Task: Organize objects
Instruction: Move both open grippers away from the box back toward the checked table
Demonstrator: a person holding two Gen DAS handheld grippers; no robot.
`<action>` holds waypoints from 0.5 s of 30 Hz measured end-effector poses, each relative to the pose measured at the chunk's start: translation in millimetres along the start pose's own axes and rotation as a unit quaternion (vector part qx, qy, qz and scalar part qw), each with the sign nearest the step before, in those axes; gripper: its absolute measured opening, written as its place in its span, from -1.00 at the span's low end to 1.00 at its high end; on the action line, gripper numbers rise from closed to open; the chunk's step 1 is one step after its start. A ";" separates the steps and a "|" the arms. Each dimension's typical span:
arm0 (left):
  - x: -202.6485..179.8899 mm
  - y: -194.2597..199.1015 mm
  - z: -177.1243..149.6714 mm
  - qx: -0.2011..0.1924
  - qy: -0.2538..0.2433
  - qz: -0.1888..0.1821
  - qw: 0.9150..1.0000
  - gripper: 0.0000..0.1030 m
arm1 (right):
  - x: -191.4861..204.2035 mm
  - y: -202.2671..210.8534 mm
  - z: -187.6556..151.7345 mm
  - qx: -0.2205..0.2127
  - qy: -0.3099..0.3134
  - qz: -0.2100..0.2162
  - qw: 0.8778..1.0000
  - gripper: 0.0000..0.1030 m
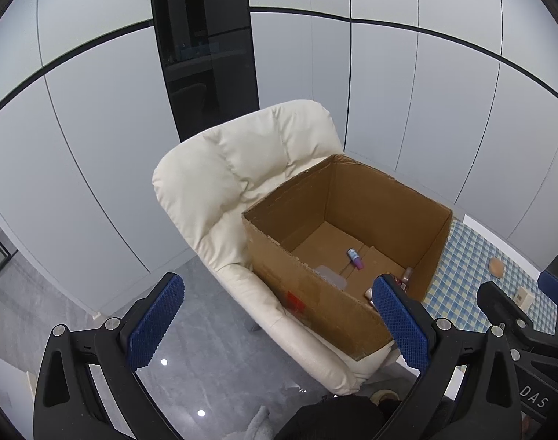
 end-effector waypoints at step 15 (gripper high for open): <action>10.0 36.1 -37.1 -0.003 0.000 -0.011 1.000 0.99 | 5.0 48.2 -34.4 -0.009 0.017 -0.009 1.000 1.00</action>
Point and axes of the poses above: each gripper's, at about its wrist camera, not at the fingertips, and y roughly against the way its jaws point, x to its left, z to its top, the point moved 1 cm from there along -y, roughly the way its jaws point, and after that the axes turned 4 degrees about x, right-handed, at the moved point
